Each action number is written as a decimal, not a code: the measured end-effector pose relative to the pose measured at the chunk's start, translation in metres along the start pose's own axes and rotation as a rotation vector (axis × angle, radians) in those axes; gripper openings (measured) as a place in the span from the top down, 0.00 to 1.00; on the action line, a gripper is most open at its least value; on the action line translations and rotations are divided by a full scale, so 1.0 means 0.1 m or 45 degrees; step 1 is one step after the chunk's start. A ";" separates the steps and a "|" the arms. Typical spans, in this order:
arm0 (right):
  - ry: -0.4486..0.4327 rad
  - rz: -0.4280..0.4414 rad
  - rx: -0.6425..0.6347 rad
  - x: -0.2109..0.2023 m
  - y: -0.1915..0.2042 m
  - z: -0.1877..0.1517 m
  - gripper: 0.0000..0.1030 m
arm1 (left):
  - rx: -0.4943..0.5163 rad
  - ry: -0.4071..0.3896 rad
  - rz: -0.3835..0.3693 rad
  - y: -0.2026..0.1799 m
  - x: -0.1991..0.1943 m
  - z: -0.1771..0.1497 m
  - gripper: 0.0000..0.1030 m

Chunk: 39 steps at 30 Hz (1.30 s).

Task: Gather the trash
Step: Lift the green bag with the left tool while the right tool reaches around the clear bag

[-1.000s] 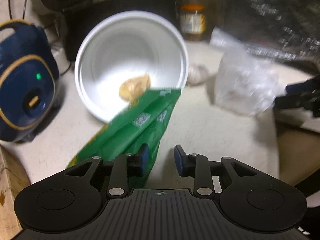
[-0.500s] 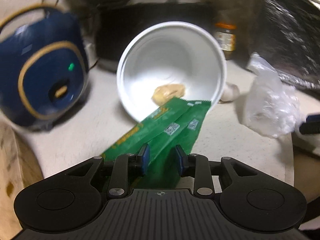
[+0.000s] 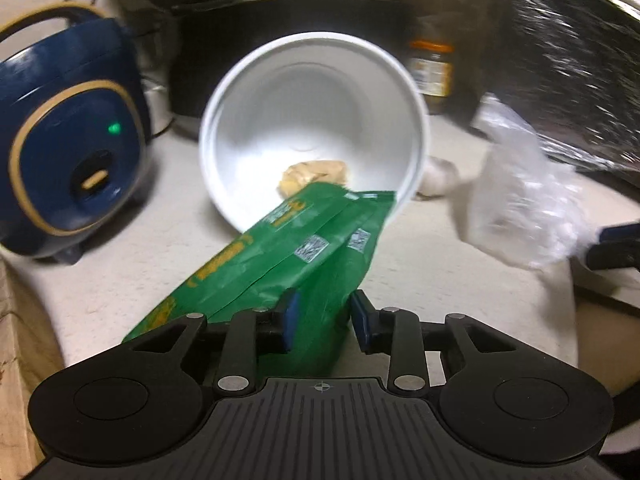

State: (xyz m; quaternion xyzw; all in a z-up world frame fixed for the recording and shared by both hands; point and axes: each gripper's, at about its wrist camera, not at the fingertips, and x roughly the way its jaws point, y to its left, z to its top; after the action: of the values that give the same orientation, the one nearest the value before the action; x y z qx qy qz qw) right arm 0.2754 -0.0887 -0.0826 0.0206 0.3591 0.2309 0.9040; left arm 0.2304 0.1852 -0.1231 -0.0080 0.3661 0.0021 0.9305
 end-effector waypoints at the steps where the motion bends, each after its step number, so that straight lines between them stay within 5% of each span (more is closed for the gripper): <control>1: -0.001 -0.001 -0.002 0.00 0.01 0.00 0.44 | -0.011 -0.006 0.001 0.02 0.01 0.00 0.66; 10: 0.008 -0.009 -0.053 0.01 0.04 -0.04 0.44 | 0.001 -0.019 0.063 0.06 0.06 0.02 0.66; 16: -0.047 -0.045 -0.116 -0.08 0.08 -0.03 0.44 | -0.020 -0.005 0.116 -0.04 0.03 0.02 0.79; 21: -0.056 -0.043 -0.104 -0.13 0.03 -0.03 0.44 | -0.092 -0.045 -0.006 -0.10 -0.11 0.03 0.90; 31: -0.065 -0.074 -0.026 -0.14 -0.08 0.01 0.43 | -0.132 -0.066 -0.338 -0.61 -0.35 -0.04 0.91; 36: -0.060 -0.072 -0.019 -0.16 -0.10 -0.03 0.43 | -0.039 -0.150 -0.356 -0.63 -0.60 0.05 0.89; 39: -0.049 -0.075 -0.025 -0.16 -0.09 -0.06 0.43 | 0.169 -0.105 -0.235 -0.64 -0.62 0.09 0.83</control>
State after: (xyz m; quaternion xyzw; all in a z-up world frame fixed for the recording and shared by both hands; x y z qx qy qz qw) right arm 0.2651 -0.1041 -0.0783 0.0057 0.3399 0.2073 0.9173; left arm 0.1914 0.1215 -0.0734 0.0200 0.3247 -0.1077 0.9394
